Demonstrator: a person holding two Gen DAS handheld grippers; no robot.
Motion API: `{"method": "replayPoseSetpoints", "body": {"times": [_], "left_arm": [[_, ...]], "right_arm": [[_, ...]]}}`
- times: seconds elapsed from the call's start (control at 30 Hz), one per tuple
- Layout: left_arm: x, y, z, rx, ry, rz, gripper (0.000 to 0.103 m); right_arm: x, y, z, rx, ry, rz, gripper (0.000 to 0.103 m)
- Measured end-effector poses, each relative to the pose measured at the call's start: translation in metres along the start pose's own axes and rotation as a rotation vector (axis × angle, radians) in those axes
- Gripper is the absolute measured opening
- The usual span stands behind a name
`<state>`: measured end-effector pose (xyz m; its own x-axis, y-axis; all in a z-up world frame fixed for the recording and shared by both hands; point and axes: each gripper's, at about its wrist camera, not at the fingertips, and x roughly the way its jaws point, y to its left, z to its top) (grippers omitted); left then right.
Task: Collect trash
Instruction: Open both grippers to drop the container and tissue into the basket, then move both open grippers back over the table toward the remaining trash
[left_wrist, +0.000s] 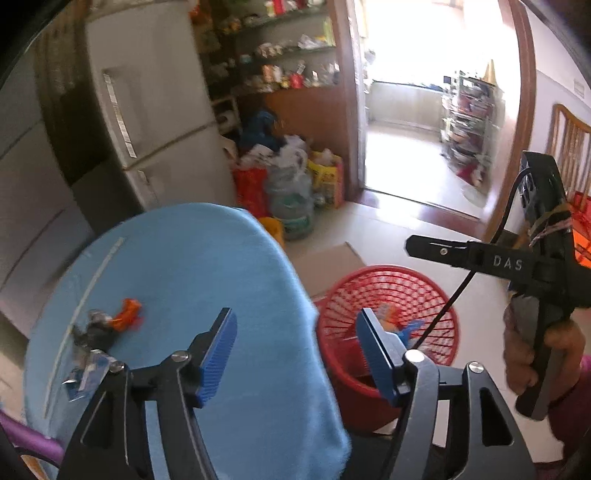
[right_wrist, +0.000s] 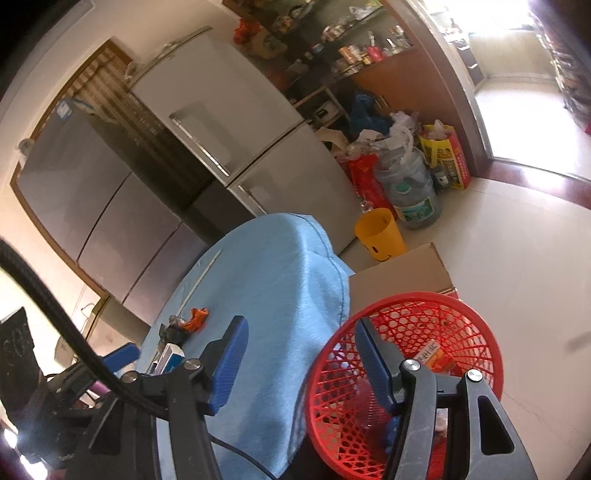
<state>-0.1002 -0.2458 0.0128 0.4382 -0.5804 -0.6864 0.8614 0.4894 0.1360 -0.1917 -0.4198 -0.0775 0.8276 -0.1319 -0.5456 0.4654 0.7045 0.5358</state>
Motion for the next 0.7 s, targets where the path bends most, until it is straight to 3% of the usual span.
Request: {"method": "replayPoseSetpoints", "body": {"times": [0.2, 0.5, 0.7], "left_arm": [[-0.025, 0.035, -0.025, -0.047, -0.025, 0.116, 0.071], [-0.048, 0.112, -0.066, -0.243, -0.004, 0.23, 0.071], [-0.041, 0.171, -0.102, -0.367, 0.095, 0.382, 0.071]], "right_arm": [[0.012, 0.028, -0.004, -0.041, 0.03, 0.021, 0.064], [0.038, 0.09, -0.006, -0.163, 0.074, 0.08, 0.064], [0.068, 0.143, -0.017, -0.258, 0.131, 0.12, 0.064]]}}
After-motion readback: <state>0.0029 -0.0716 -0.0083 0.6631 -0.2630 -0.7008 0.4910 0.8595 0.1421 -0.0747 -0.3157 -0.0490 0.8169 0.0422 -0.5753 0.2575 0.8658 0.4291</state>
